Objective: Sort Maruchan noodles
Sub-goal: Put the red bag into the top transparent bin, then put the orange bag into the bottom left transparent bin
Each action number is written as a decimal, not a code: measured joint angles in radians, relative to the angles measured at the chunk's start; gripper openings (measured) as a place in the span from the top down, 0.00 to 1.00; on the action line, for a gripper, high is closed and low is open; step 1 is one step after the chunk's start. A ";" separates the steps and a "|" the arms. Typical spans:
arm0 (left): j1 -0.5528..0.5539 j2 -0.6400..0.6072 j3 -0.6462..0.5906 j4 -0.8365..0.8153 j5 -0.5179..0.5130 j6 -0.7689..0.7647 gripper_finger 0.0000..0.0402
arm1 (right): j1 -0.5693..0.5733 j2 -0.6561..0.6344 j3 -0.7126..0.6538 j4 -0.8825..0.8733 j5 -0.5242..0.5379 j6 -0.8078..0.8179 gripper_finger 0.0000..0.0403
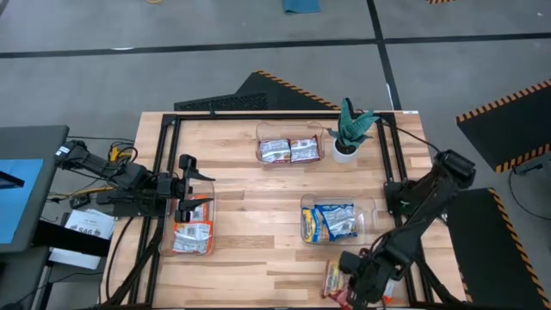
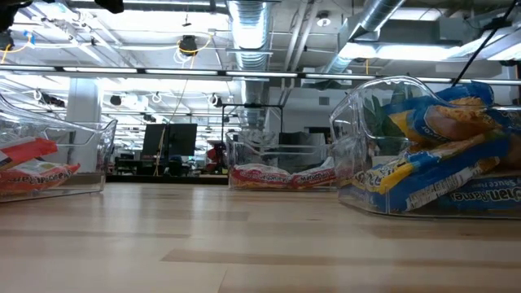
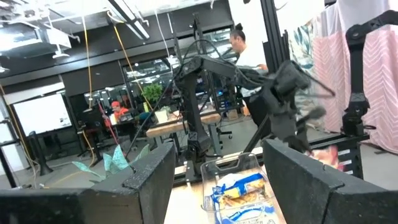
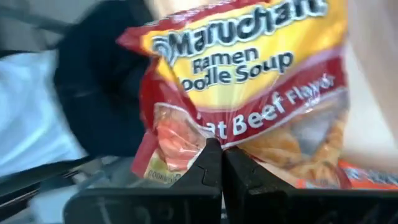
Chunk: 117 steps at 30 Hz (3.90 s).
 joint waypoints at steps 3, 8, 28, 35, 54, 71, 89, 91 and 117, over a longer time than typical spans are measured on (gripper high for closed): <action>0.000 0.000 0.000 -0.002 0.000 -0.001 0.43 | -0.027 -0.029 0.001 0.035 0.001 -0.091 0.96; 0.000 0.000 0.000 -0.003 0.000 -0.007 0.43 | -0.085 -0.062 0.021 0.141 -0.003 -0.242 0.96; 0.000 0.000 0.000 -0.014 0.011 -0.082 0.43 | -0.824 -0.094 0.224 -0.088 0.005 -1.177 0.96; 0.000 0.000 0.000 -0.053 0.023 -0.162 0.43 | -1.068 -0.033 0.223 -0.077 0.197 -1.289 0.96; 0.000 0.001 0.001 -0.039 0.035 -0.129 0.43 | -1.221 0.213 0.223 0.117 0.212 -1.405 0.96; -0.002 0.010 0.001 -0.040 0.056 -0.149 0.43 | -1.194 0.125 0.225 0.208 0.201 -1.375 0.55; -0.003 0.010 0.001 -0.040 0.068 -0.167 0.43 | -1.114 -0.045 0.226 0.215 0.148 -1.347 0.44; -0.003 0.010 0.001 -0.040 0.084 -0.168 0.43 | -1.102 -0.045 0.226 0.215 0.146 -1.351 0.44; -0.003 -0.037 0.001 -0.099 0.030 -0.105 0.43 | -0.946 -0.254 0.225 -0.224 -0.082 -1.241 0.44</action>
